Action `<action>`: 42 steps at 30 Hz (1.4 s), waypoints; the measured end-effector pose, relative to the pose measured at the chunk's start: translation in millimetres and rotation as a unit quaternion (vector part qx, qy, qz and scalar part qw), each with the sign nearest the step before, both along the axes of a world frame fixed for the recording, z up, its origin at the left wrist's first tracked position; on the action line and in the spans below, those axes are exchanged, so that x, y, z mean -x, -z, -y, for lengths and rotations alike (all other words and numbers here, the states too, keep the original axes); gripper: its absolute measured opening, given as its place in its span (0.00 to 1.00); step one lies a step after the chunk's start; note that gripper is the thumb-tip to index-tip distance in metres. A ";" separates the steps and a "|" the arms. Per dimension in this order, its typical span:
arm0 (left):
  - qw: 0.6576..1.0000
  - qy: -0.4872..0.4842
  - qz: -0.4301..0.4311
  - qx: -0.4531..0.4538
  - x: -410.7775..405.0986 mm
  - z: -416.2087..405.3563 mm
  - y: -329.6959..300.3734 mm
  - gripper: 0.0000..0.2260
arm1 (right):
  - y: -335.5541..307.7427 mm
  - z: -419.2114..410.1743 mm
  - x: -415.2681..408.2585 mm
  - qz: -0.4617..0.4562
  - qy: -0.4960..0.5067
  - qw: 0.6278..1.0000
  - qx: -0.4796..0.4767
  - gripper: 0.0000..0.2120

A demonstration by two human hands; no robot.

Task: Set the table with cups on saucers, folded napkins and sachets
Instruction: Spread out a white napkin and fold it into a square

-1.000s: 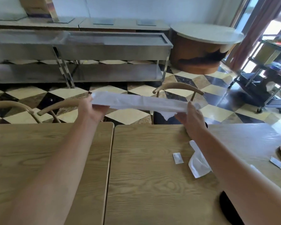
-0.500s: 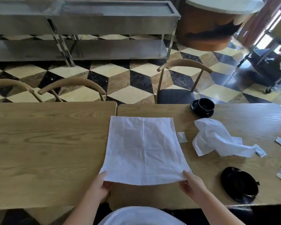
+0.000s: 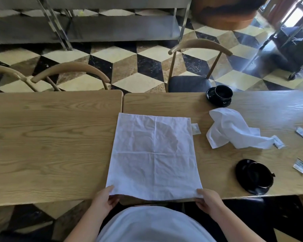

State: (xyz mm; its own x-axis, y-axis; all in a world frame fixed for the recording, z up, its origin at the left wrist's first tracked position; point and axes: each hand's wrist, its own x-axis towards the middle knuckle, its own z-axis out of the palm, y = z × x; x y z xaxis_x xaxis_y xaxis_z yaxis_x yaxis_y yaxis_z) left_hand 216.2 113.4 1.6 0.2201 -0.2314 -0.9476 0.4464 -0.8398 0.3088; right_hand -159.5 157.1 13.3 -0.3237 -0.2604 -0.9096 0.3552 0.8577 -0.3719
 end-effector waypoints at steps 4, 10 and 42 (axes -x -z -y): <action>0.998 -0.058 -0.018 0.016 -1.1 14.2 -7.6 0.13 | -15.1 19.1 14.0 0.009 0.013 0.999 0.049 0.04; 0.991 -0.114 -0.061 0.021 4.9 22.5 -24.7 0.14 | -43.5 33.2 17.0 -0.019 0.070 0.997 0.032 0.11; 0.923 0.260 0.162 0.233 21.5 256.8 -21.7 0.04 | -15.4 234.4 70.2 -0.062 -0.100 0.976 0.185 0.08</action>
State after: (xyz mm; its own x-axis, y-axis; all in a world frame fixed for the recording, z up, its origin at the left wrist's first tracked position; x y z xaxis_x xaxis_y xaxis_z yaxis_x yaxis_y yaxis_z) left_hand 194.7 -143.5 23.3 0.2185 -0.7513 -0.6227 -0.1589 -0.6570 0.7370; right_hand -229.7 -77.3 28.7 -0.3335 -0.6326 -0.6990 0.1271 0.7045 -0.6983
